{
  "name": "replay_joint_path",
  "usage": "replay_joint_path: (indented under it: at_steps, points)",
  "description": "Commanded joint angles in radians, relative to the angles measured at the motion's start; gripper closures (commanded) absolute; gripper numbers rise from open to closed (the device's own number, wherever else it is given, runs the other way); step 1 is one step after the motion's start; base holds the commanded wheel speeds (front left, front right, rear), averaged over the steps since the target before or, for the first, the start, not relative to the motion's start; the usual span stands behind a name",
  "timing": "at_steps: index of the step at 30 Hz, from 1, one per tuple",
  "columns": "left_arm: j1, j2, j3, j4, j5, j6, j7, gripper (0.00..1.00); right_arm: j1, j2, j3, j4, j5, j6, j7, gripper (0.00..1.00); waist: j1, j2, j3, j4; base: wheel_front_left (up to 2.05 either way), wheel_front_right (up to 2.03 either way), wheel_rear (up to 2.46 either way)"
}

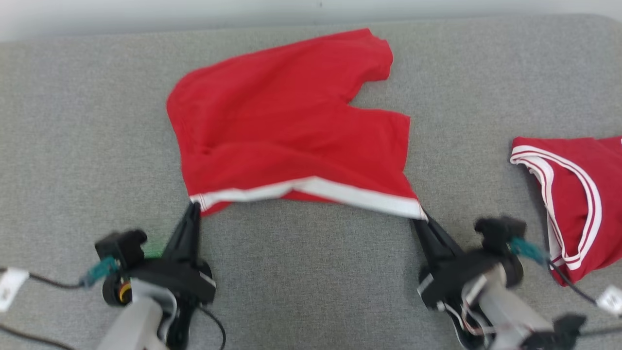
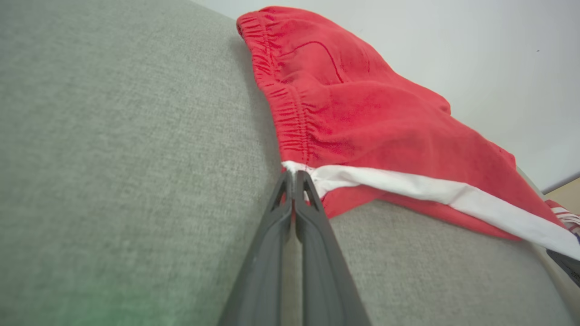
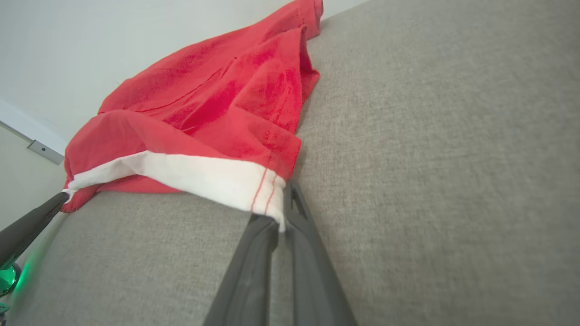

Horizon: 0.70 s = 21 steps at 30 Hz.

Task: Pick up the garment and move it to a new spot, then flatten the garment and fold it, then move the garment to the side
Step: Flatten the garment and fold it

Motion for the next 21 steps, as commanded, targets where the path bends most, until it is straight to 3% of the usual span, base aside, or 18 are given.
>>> replay_joint_path:
  at_steps: [1, 7, 12, 21]
  points:
    - [0.113, -0.014, -0.018, -0.018, -0.016, -0.005, 0.009, 1.00, 0.086, -0.024, -0.019, -0.037, 0.008, -0.001, -0.002, 1.00, 0.0002, 0.0003, -0.028, 0.005, 0.00, 0.00, 0.00]
    - [0.256, 0.048, -0.076, -0.172, -0.093, -0.005, 0.048, 1.00, 0.252, -0.066, -0.084, -0.162, -0.020, -0.001, -0.002, 1.00, 0.0002, 0.0003, -0.080, 0.002, 0.00, 0.00, 0.00]
    - [0.385, 0.143, -0.083, -0.363, -0.142, 0.000, 0.123, 1.00, 0.402, -0.104, -0.126, -0.267, -0.039, -0.001, 0.006, 1.00, 0.0002, 0.0003, -0.126, 0.003, 0.00, 0.00, 0.00]
    - [0.646, 0.260, -0.087, -0.720, -0.201, 0.123, 0.288, 1.00, 0.621, -0.126, -0.217, -0.458, -0.070, -0.001, 0.117, 1.00, 0.0002, 0.0003, -0.174, -0.001, 0.00, 0.00, 0.00]
